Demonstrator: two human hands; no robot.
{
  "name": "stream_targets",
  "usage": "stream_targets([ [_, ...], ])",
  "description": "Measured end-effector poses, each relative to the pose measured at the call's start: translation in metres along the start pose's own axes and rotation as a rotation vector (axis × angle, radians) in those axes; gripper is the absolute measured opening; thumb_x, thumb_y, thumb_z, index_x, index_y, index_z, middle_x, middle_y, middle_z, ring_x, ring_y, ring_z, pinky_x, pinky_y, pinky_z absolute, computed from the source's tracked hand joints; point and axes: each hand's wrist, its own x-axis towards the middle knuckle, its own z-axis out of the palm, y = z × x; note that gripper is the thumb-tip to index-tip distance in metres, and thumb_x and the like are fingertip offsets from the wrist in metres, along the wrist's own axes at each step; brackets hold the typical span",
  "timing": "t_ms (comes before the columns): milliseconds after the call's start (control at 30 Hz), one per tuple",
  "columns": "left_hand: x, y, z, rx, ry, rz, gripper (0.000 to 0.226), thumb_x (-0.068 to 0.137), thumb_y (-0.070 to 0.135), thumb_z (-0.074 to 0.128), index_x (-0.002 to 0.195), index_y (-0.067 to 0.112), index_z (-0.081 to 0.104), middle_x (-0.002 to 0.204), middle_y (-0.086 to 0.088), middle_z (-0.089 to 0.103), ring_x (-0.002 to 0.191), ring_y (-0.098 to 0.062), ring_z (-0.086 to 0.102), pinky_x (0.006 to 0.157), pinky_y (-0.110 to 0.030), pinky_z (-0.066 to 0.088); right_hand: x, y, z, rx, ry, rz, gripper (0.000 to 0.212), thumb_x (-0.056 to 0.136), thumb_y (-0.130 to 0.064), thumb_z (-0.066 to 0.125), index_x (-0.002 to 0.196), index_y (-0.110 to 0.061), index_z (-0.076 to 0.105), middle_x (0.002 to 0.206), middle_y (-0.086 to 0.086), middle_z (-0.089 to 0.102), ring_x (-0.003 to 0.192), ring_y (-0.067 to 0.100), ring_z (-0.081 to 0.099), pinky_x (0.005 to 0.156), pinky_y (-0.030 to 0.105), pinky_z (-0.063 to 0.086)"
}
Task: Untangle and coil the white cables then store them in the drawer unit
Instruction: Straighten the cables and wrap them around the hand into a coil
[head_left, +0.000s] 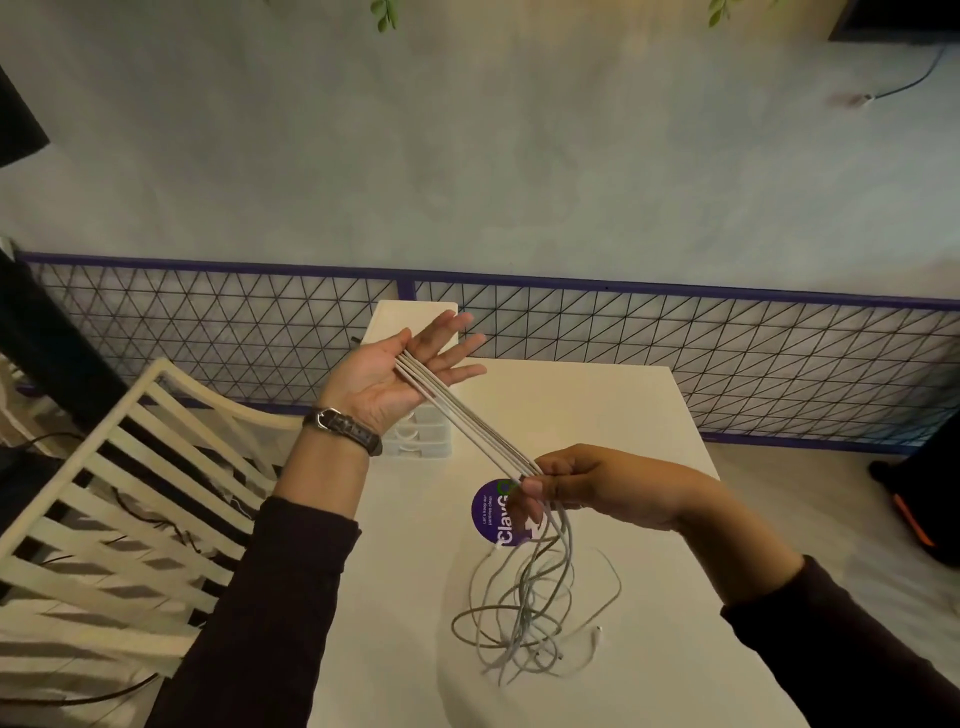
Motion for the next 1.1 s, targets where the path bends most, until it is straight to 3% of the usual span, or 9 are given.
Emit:
stream_targets([
  [133,0.003,0.014,0.010,-0.005,0.004,0.030,0.060,0.103,0.030,0.013,0.108,-0.011,0.056,0.098,-0.025,0.070,0.116,-0.041,0.051,0.087,-0.063,0.032,-0.004,-0.001,-0.012,0.032,-0.005,-0.011,0.028,0.095,-0.035,0.045,0.076,-0.028,0.065,0.096,0.024,0.061,0.095,0.038,0.056,0.086,0.044,0.043],
  [233,0.007,0.027,0.009,-0.019,0.019,0.056,0.060,0.103,0.032,0.011,0.110,-0.009,0.056,0.099,-0.025,0.070,0.110,-0.042,0.055,0.085,-0.065,0.033,-0.010,0.003,-0.021,0.076,-0.087,-0.023,0.029,0.097,-0.031,0.040,0.082,-0.017,0.061,0.088,0.016,0.066,0.090,0.035,0.060,0.089,0.054,0.043],
  [400,0.007,0.023,-0.001,-0.043,0.023,0.077,0.062,0.102,0.030,0.012,0.104,-0.011,0.058,0.097,-0.026,0.070,0.103,-0.047,0.055,0.093,-0.063,0.029,-0.014,0.006,-0.020,0.169,-0.103,-0.053,0.030,0.097,-0.027,0.037,0.079,-0.011,0.055,0.067,0.001,0.063,0.068,0.024,0.062,0.081,0.041,0.050],
  [533,0.013,0.016,-0.032,-0.016,0.070,0.156,0.050,0.102,0.030,0.020,0.113,-0.002,0.057,0.106,-0.019,0.070,0.100,-0.037,0.066,0.092,-0.060,0.043,0.000,0.020,-0.004,0.375,0.034,-0.048,0.026,0.094,-0.025,0.037,0.073,-0.013,0.046,0.054,-0.009,0.040,0.049,0.008,0.038,0.054,0.019,0.039],
  [600,0.015,0.009,-0.048,0.039,0.077,0.170,0.051,0.098,0.040,0.031,0.123,0.001,0.052,0.116,-0.020,0.066,0.108,-0.034,0.063,0.088,-0.058,0.048,0.011,0.026,0.005,0.486,0.064,-0.063,0.027,0.094,-0.025,0.038,0.071,-0.016,0.047,0.054,-0.009,0.034,0.049,0.009,0.029,0.053,0.020,0.029],
  [700,0.012,-0.011,-0.063,0.082,0.031,0.140,0.079,0.079,0.061,0.048,0.132,0.002,0.042,0.128,-0.030,0.053,0.122,-0.042,0.050,0.105,-0.059,0.033,0.021,0.029,0.012,0.531,0.062,-0.092,0.028,0.095,-0.024,0.037,0.070,-0.016,0.047,0.054,-0.007,0.031,0.052,0.012,0.021,0.055,0.031,0.015],
  [767,0.005,-0.031,-0.066,0.132,-0.001,0.101,0.089,0.072,0.067,0.049,0.134,0.004,0.042,0.133,-0.031,0.049,0.126,-0.041,0.046,0.109,-0.057,0.027,0.025,0.026,0.012,0.546,0.053,-0.105,0.027,0.095,-0.023,0.036,0.071,-0.015,0.045,0.053,-0.007,0.031,0.052,0.013,0.020,0.054,0.029,0.017],
  [933,-0.011,-0.081,-0.042,0.322,-0.067,-0.092,0.080,0.078,0.062,0.044,0.118,-0.006,0.060,0.134,-0.025,0.051,0.120,-0.032,0.046,0.101,-0.046,0.038,0.035,0.019,0.014,0.578,0.050,-0.090,0.026,0.095,-0.020,0.037,0.071,-0.011,0.044,0.051,-0.010,0.035,0.046,0.006,0.027,0.046,0.014,0.029],
  [1100,-0.009,-0.099,-0.028,0.777,-0.022,0.035,0.066,0.096,0.052,0.022,0.117,0.006,0.063,0.117,-0.008,0.068,0.110,-0.019,0.063,0.090,-0.036,0.050,0.038,0.017,0.019,0.601,0.053,-0.086,0.031,0.098,-0.019,0.037,0.070,-0.011,0.047,0.049,-0.004,0.037,0.045,0.009,0.030,0.048,0.018,0.033],
])
